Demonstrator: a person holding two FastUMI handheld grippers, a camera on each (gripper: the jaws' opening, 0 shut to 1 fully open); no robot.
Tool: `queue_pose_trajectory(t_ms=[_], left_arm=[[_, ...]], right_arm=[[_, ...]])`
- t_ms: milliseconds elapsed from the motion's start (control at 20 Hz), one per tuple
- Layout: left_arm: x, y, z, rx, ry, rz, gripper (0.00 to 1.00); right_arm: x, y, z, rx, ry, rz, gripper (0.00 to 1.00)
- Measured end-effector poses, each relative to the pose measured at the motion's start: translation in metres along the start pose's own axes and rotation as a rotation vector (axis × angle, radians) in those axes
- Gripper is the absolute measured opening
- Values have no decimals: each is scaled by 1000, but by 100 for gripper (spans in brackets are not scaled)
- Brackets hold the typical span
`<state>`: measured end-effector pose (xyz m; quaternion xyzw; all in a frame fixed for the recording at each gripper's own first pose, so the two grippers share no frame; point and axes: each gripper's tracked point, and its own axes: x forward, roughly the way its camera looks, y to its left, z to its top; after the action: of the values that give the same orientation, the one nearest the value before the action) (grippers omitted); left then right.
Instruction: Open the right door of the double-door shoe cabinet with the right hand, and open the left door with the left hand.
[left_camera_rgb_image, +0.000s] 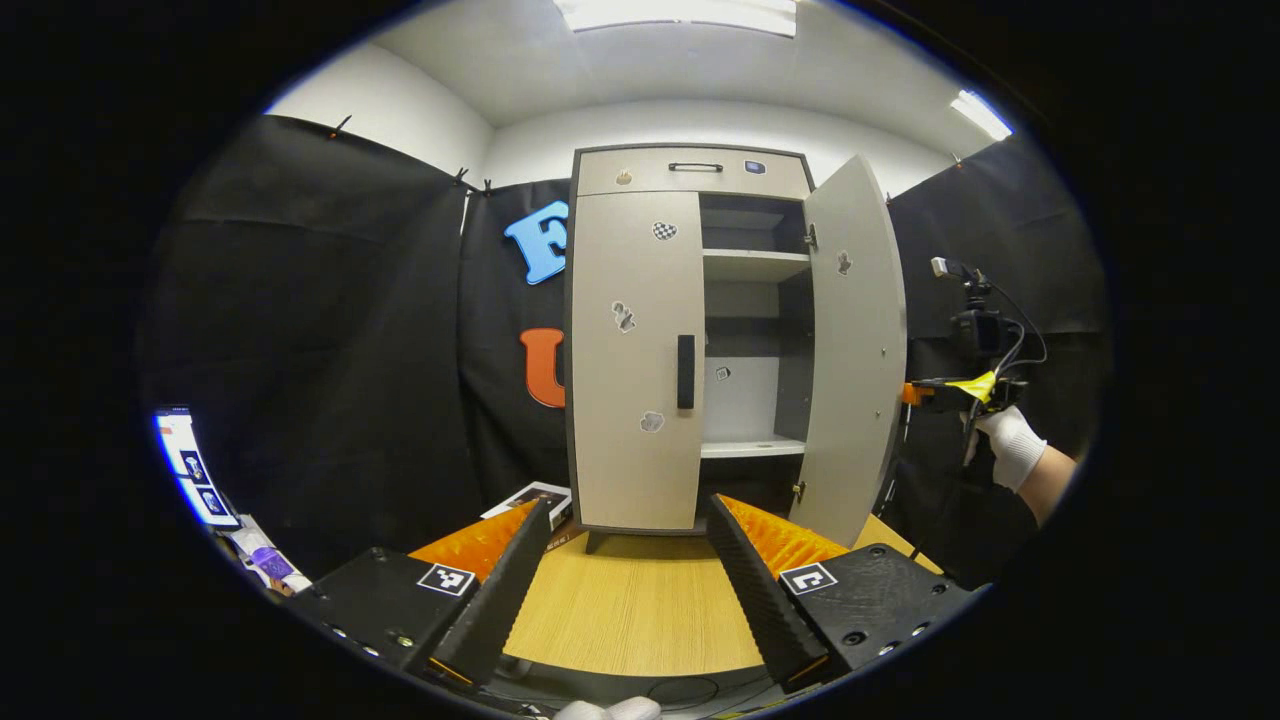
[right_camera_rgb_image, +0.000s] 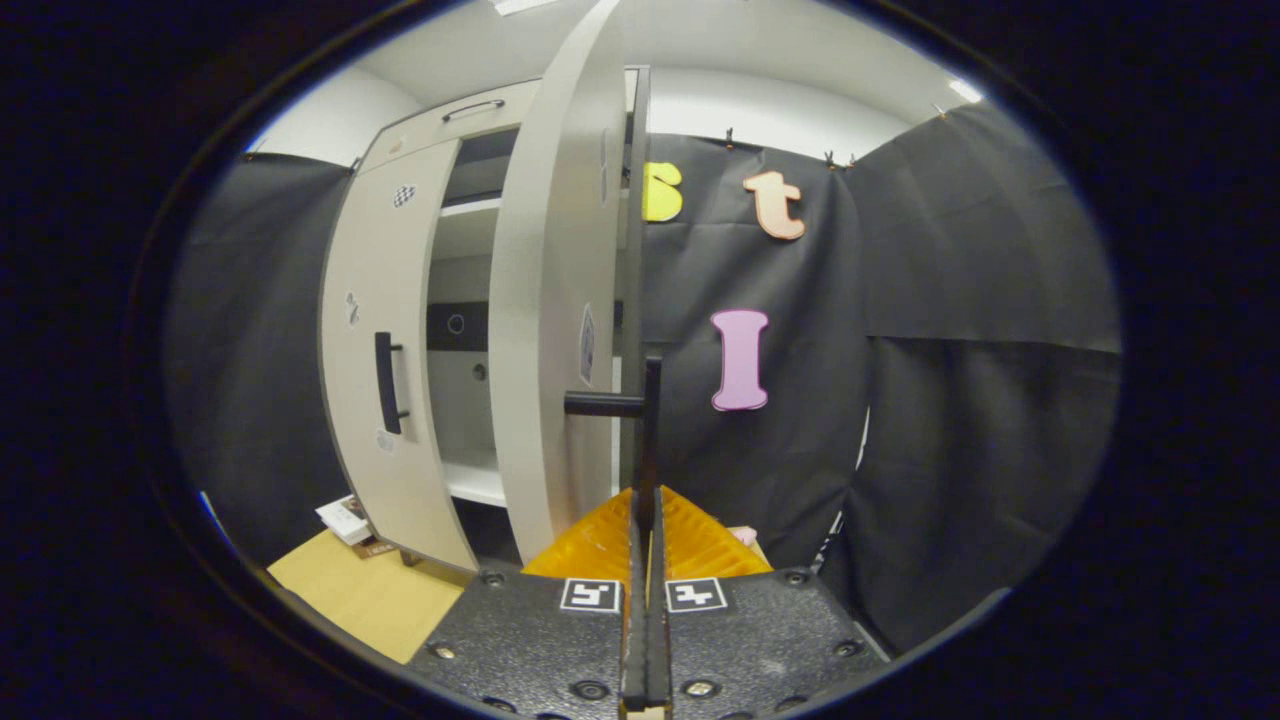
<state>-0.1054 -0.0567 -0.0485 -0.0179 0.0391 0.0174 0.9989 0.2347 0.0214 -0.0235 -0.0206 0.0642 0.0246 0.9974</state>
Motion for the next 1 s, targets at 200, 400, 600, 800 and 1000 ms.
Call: queue_pose_trajectory(t_ms=[200, 400, 600, 800, 1000], left_arm=[[3, -9, 2, -3, 4, 59, 95], [7, -14, 3, 14, 9, 88, 95], [11, -14, 4, 24, 13, 74, 95], [21, -4, 7, 35, 5, 50, 95], [32, 10, 6, 41, 5, 16, 95]], right_arm=[[1, 0, 3, -6, -12, 23, 4], [3, -2, 5, 15, -16, 4, 5], [-4, -11, 11, 1, -36, -29, 29], [-13, -20, 16, 5, -58, -94, 77], [-27, -12, 20, -1, -68, -86, 100]])
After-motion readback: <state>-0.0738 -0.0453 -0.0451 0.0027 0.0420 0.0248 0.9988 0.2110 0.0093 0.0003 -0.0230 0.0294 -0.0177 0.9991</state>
